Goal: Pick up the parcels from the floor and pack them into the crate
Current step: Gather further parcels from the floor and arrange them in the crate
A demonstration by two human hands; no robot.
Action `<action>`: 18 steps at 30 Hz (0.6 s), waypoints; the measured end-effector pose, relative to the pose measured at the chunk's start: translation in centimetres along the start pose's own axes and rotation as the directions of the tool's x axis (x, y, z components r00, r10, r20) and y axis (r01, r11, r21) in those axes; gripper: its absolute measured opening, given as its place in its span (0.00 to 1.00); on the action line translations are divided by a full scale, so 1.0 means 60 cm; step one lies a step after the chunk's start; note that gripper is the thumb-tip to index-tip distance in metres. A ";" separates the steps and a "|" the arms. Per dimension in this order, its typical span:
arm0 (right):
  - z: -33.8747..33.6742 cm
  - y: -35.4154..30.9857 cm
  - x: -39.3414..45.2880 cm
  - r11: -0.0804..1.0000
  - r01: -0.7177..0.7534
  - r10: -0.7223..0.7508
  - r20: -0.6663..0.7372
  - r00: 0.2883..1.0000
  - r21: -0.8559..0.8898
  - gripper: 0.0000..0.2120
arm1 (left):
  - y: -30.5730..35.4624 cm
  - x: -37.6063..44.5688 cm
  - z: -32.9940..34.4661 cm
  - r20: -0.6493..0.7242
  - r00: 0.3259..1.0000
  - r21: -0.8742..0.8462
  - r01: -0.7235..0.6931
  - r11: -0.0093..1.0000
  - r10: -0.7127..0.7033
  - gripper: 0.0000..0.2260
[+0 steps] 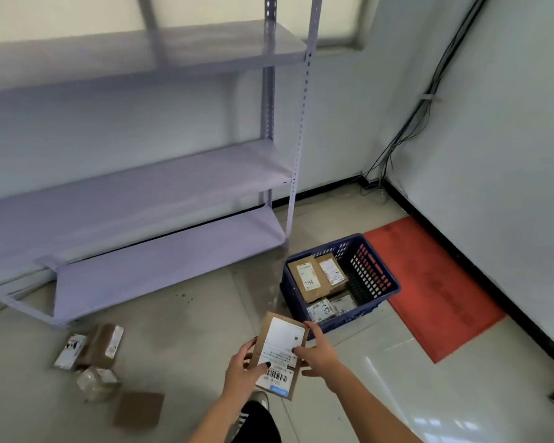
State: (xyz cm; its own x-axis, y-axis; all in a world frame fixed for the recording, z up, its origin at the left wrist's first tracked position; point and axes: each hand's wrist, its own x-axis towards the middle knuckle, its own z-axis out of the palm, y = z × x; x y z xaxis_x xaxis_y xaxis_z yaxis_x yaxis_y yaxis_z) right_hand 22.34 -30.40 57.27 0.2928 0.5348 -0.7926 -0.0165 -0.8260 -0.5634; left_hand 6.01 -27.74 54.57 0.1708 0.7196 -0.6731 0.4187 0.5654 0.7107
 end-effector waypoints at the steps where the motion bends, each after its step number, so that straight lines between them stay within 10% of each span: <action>1: -0.025 -0.002 0.015 1.000 -0.008 0.008 -0.005 1.000 0.019 0.31 | 0.014 0.015 0.025 0.001 1.000 -0.001 0.003 1.000 -0.003 0.24; 18: -0.420 -0.046 0.250 0.995 -0.048 0.030 -0.198 0.980 -0.085 0.16 | 0.250 0.221 0.385 -0.087 0.986 -0.215 0.121 0.969 -0.142 0.27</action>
State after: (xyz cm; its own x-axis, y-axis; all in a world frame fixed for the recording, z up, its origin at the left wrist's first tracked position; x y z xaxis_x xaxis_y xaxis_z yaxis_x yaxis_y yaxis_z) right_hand 50.85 -24.60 52.82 0.4754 0.4636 -0.7477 0.0509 -0.8630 -0.5027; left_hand 35.15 -19.03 51.59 0.0313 0.6641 -0.7470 0.2344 0.7216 0.6514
